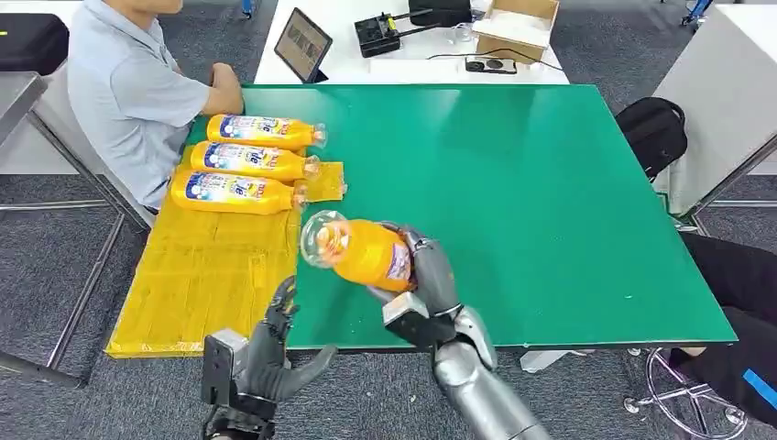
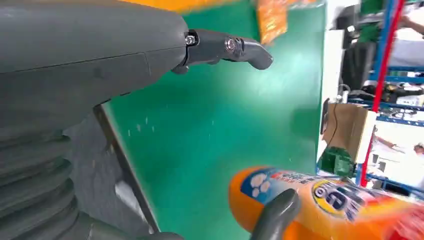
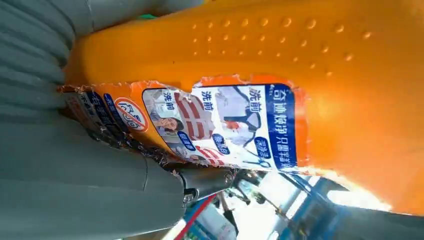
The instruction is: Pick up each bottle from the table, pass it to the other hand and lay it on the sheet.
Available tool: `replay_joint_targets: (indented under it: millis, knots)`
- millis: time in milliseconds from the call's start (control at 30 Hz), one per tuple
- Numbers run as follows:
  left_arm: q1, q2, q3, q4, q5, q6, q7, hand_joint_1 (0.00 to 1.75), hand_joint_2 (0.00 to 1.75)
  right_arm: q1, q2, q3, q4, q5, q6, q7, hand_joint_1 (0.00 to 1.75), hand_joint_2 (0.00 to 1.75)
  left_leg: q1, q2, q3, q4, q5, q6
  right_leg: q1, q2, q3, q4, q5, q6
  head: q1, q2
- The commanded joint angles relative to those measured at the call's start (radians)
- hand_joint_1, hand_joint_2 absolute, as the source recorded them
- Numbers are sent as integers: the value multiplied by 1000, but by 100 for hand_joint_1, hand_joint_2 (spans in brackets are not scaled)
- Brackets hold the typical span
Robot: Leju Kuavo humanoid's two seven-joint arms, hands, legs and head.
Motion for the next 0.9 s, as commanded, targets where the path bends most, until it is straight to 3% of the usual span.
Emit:
replay_joint_targets:
  millis: [33, 167, 300, 467, 733, 900]
  knots:
    - [-67, -11, -44, 115, 1, 21, -32, 0, 175, 18, 50, 40, 7, -28, -34, -5, 175, 175, 0, 0, 3, -1, 0, 1, 0, -2, 3, -1, 0, -2, 0, 0]
    - [-62, -7, -44, 64, -25, 11, -77, 0, 175, 19, 57, 30, 28, -46, -6, 3, 175, 175, -1, 0, 2, -1, 0, 1, 0, -1, 2, -1, 0, -2, 0, 0]
    - [-69, -3, -39, -1, 84, -133, -95, 0, 175, 1, 85, 73, 147, -56, 65, -9, 175, 175, 0, 1, 5, -1, -1, 1, 1, -1, 5, -1, -1, -4, 0, 0]
    - [-76, -32, -6, -53, -3, -71, -183, 0, 175, -3, 119, 128, 238, -43, 87, -23, 175, 175, 0, 2, 4, -1, -1, 1, 1, 1, 4, -1, 0, -3, 0, 0]
    - [-97, -17, -36, -23, -14, -119, -150, 0, 175, -12, 119, 172, 263, 8, 57, -26, 175, 175, 0, 1, 2, -1, 0, 1, 1, 0, 2, -1, 0, -2, 0, 0]
    - [-115, -16, -73, 45, -178, -51, -101, 0, 175, -23, 120, 180, 229, 30, 59, -5, 175, 175, 0, 0, 2, -1, 0, 1, 0, -1, 2, -1, 0, -2, 0, 0]
